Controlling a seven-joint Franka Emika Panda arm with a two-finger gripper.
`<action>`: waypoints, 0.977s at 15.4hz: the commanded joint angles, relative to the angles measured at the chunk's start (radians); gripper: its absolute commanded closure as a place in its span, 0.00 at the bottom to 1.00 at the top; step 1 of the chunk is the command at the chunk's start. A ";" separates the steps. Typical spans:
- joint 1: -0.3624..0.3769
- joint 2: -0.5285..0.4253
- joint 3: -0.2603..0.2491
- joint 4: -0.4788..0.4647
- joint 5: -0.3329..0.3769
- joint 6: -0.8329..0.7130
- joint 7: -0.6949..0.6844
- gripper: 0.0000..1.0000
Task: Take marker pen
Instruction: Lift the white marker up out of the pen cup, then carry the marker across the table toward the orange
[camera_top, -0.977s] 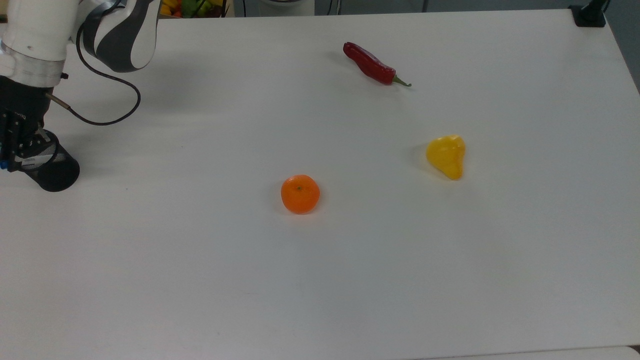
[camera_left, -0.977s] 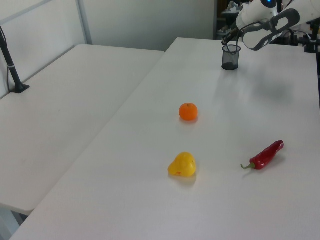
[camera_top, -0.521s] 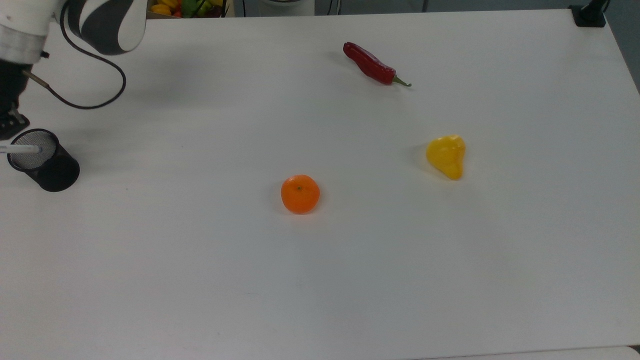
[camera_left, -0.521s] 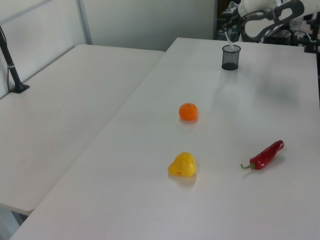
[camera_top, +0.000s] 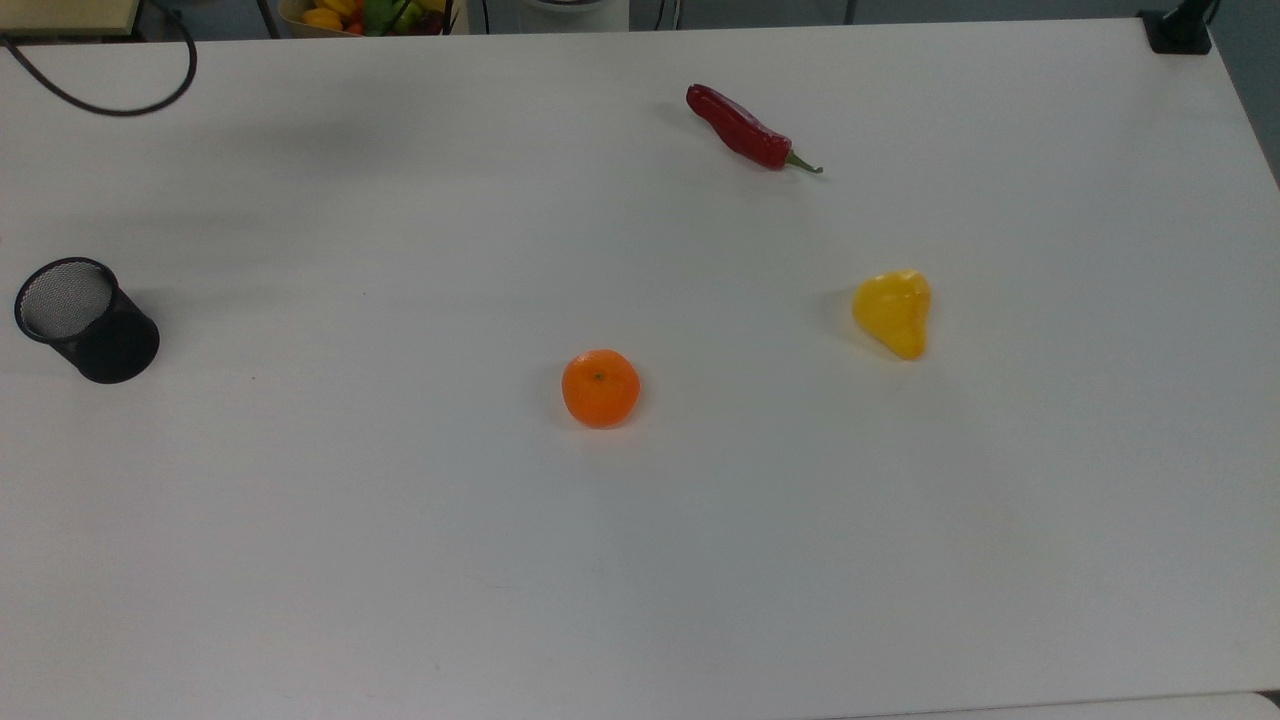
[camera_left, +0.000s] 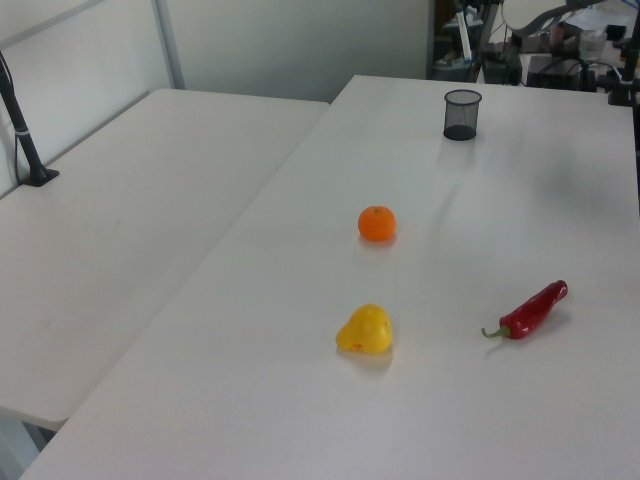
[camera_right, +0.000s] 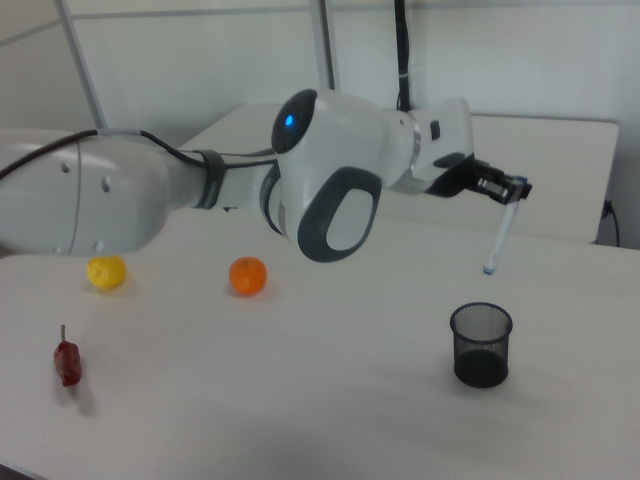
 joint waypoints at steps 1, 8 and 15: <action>0.030 -0.077 0.011 -0.036 0.024 -0.062 0.013 1.00; 0.093 -0.184 0.046 -0.041 0.024 -0.332 0.013 1.00; 0.137 -0.282 0.115 -0.064 0.031 -0.861 -0.065 1.00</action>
